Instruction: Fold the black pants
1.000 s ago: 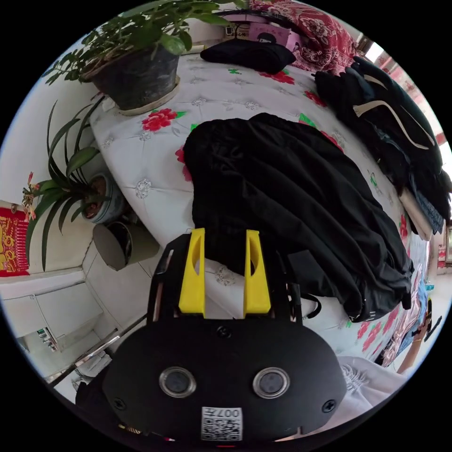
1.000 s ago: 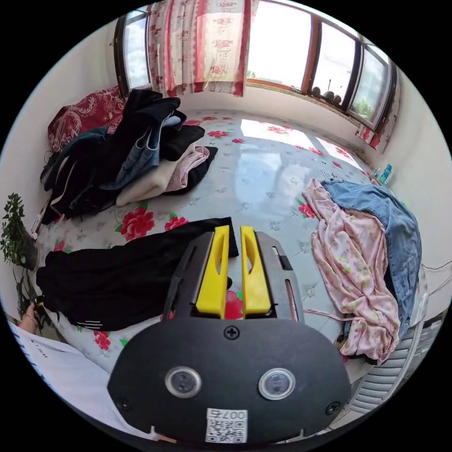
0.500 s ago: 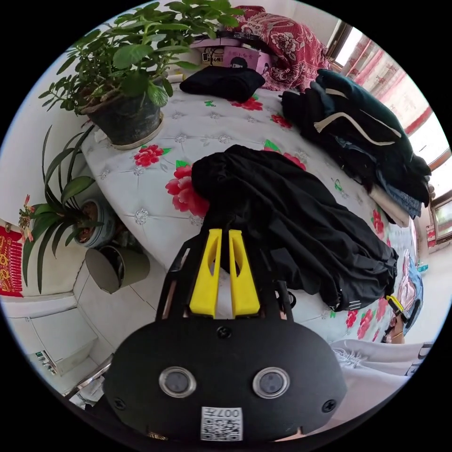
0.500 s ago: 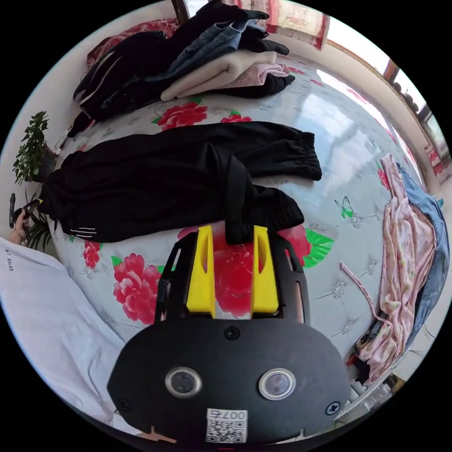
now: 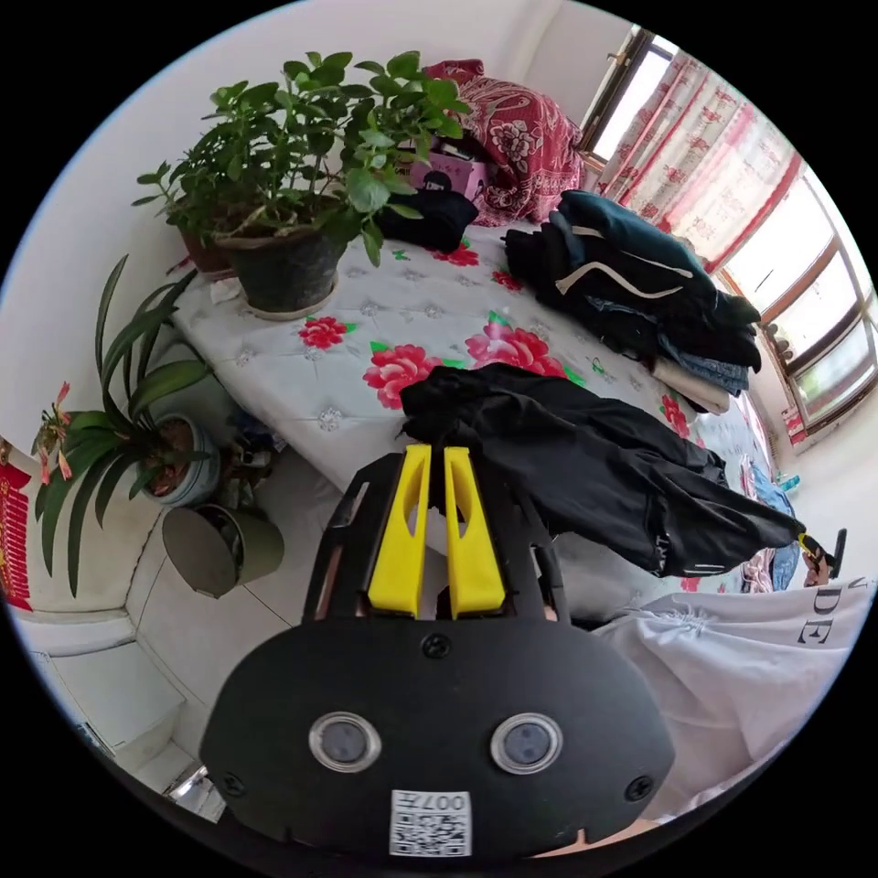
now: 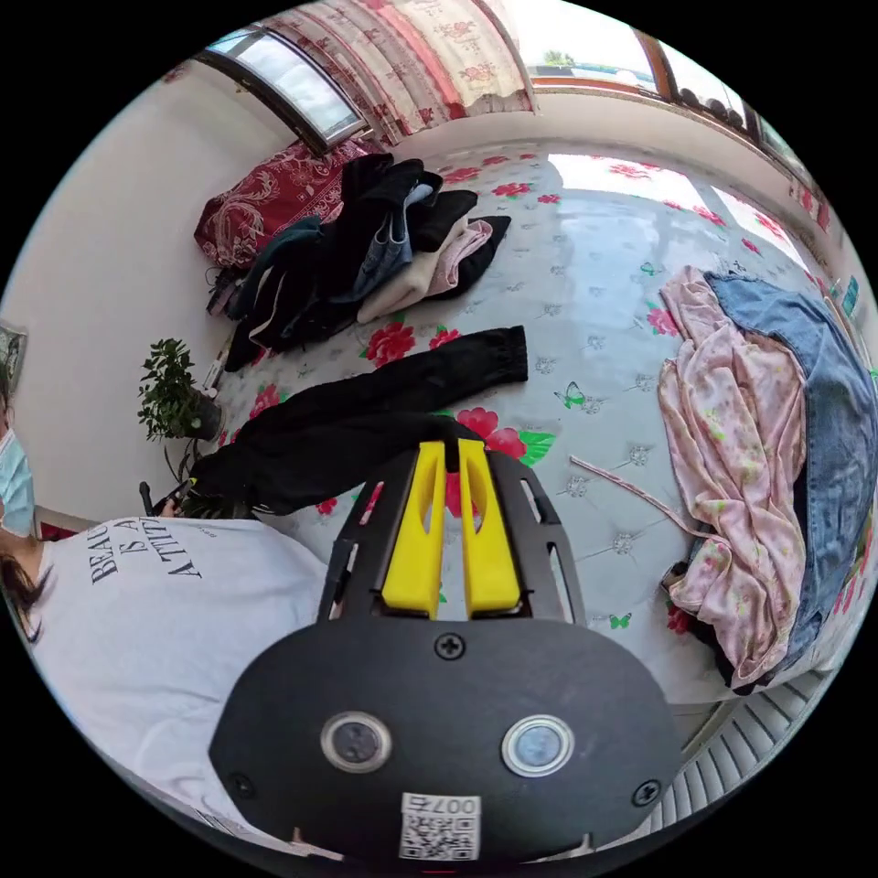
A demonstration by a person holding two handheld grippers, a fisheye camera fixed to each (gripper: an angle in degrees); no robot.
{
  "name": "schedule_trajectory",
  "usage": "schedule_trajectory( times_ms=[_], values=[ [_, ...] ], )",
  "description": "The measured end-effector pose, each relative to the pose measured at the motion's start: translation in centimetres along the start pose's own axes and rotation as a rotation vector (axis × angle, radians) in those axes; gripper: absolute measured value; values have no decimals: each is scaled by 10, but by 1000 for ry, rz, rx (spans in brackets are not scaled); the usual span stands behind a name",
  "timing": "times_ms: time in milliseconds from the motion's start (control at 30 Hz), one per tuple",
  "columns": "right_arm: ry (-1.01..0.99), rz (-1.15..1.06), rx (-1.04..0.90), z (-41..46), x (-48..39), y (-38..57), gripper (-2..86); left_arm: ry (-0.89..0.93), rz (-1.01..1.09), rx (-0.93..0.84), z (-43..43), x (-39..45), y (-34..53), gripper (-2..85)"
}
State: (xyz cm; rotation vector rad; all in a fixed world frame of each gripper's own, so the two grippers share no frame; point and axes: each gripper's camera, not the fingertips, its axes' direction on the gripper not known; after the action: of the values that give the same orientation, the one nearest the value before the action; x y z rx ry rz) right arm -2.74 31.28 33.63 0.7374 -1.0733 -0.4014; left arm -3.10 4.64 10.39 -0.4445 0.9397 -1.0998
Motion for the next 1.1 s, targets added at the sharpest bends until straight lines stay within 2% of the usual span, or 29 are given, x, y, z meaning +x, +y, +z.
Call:
schedule_trajectory(
  times_ms=[133, 233, 433, 733, 867, 1000, 1100],
  values=[
    [238, 177, 20, 35, 41, 6, 44, 43, -21, -70, 38, -4, 17, 4],
    [265, 223, -28, 73, 62, 33, 57, 33, 11, -96, 44, -3, 24, 6],
    [221, 245, -13, 123, 93, 107, 66, 44, -40, -73, 30, -23, 34, 13],
    [163, 214, 12, 165, 130, 107, 58, 53, -49, -31, 15, -15, 12, 14],
    [76, 251, 56, 158, 137, 87, 32, 127, -63, 26, 3, -9, -15, 9],
    [-62, 264, 159, 94, 131, 57, 28, 188, -1, 116, -25, 8, -52, 6],
    [18, 160, 208, 50, 100, 39, 45, 131, 46, 109, -23, 16, -58, 7]
  ],
)
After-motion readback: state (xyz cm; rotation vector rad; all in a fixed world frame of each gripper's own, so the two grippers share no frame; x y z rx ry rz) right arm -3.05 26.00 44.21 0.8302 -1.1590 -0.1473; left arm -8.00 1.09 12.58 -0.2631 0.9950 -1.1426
